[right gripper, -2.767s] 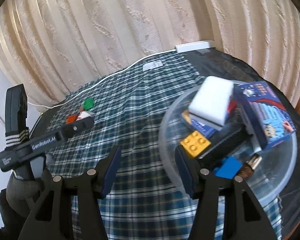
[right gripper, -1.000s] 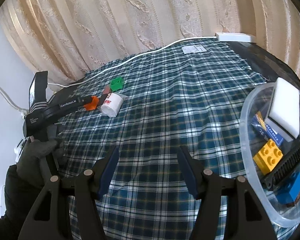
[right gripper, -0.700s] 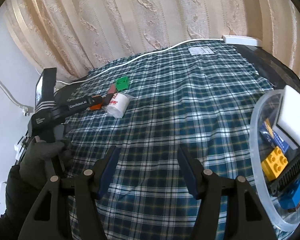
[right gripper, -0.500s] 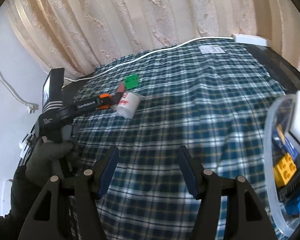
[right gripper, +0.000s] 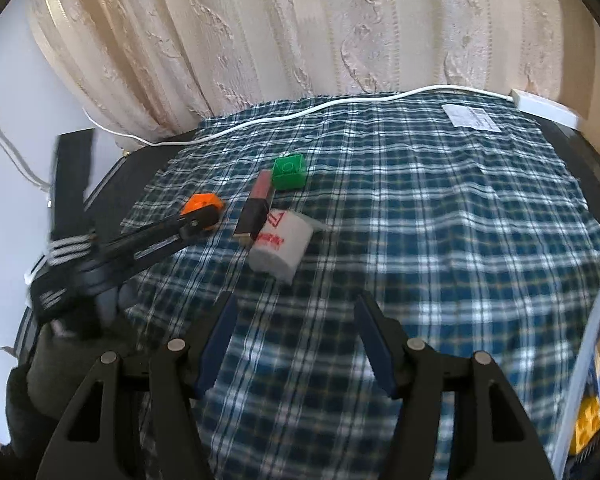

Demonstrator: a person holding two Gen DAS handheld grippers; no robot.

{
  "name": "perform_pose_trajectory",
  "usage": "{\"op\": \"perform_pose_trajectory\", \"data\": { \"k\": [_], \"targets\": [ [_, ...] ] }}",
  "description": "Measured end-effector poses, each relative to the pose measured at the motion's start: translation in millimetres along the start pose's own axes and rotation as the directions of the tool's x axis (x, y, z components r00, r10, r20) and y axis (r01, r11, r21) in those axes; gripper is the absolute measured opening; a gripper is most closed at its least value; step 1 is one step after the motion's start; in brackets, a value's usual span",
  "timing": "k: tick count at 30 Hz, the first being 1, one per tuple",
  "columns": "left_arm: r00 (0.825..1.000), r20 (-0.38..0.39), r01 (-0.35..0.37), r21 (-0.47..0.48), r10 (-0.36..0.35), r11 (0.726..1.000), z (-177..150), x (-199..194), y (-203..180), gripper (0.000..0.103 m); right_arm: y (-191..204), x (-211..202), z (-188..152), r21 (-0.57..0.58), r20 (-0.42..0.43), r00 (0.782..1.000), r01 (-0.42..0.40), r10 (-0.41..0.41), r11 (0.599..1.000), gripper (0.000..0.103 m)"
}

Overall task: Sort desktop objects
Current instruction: 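Grasp the orange block with the left gripper while the right grasps the white paper cup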

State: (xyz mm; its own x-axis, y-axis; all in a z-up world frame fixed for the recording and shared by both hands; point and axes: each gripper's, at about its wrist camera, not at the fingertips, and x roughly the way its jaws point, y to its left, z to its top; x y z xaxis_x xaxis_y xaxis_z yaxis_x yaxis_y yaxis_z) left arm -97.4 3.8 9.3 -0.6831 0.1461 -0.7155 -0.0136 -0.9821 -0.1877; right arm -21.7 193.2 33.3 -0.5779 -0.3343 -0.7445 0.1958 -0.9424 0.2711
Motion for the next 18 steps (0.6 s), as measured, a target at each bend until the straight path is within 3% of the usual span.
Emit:
{"op": "perform_pose_trajectory", "data": {
  "k": [15, 18],
  "targets": [
    [1.0, 0.019, -0.006, -0.03, 0.006, 1.0, -4, -9, 0, 0.037, 14, 59, 29, -0.008, -0.027, 0.999, 0.021, -0.021, 1.0, 0.065],
    [1.0, 0.014, -0.008, -0.033, 0.009, 0.999, -4, -8, 1, 0.037, 16, 62, 30, -0.018, -0.025, 0.999, 0.032, -0.032, 0.999, 0.061]
  ]
}}
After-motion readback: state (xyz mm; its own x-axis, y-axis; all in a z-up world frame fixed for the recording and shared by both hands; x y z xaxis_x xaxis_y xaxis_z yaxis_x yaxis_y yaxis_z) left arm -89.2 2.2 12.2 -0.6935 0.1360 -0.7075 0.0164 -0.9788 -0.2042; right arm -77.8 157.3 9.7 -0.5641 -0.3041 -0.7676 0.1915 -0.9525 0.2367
